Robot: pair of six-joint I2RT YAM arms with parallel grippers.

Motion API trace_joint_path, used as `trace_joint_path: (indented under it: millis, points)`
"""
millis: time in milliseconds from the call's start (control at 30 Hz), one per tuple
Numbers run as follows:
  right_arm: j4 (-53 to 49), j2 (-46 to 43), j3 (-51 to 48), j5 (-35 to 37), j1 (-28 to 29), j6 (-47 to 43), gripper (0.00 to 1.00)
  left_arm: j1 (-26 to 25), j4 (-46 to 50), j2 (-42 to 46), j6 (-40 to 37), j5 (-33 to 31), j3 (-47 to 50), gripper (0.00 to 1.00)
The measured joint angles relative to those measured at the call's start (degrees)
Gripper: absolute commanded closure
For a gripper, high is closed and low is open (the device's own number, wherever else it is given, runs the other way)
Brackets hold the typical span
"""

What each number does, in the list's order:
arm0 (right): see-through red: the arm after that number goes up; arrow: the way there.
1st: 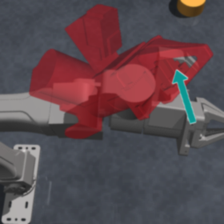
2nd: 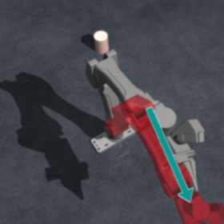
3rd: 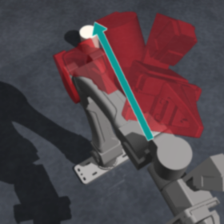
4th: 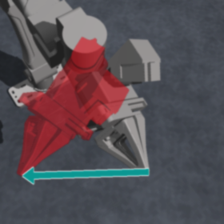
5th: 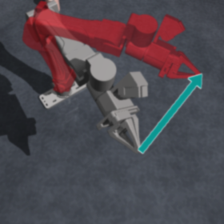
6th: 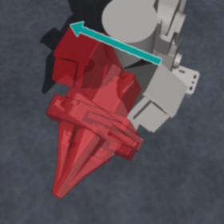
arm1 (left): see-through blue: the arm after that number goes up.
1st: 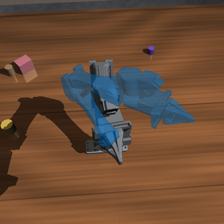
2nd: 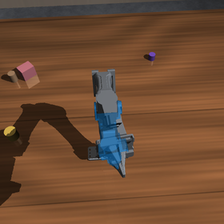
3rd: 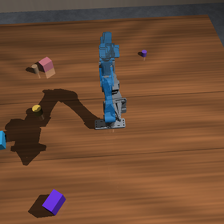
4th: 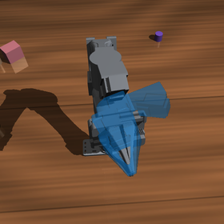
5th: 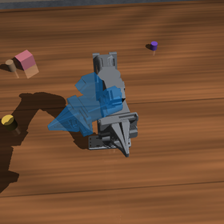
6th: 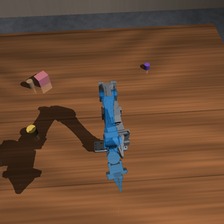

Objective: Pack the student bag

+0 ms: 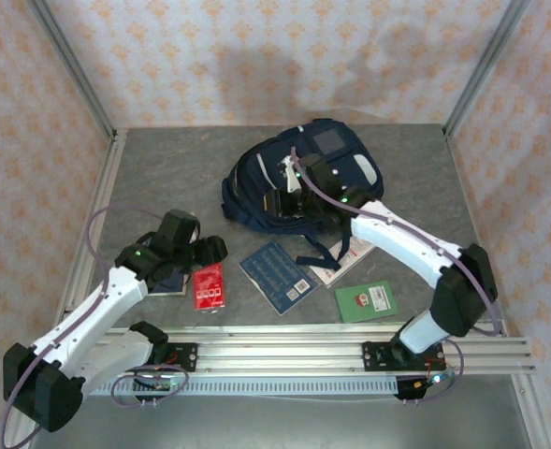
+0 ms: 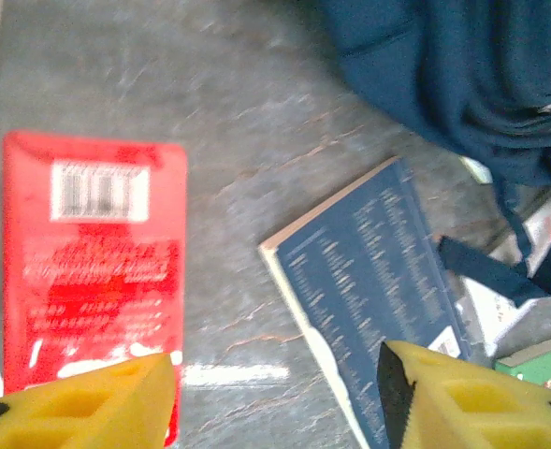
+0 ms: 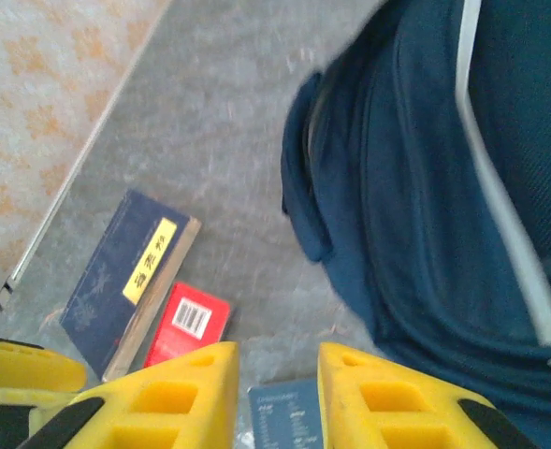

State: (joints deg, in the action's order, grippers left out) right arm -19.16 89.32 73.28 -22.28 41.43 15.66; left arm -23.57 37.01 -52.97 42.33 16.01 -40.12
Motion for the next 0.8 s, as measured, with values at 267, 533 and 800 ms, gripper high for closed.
trace_joint_path:
  millis: [267,533,800]
  points:
    - [1.6,15.7,2.9,-6.2,8.5,10.6,0.66,0.0,-1.9,4.3,4.0,-0.2,13.8,0.83]
    - [4.2,25.8,6.1,-10.6,9.9,16.5,0.60,0.0,-3.4,4.3,4.7,-3.2,18.0,0.99]
    - [5.8,29.5,9.5,-12.6,10.3,18.4,0.55,0.0,-5.9,4.2,5.3,-6.0,20.9,1.00]
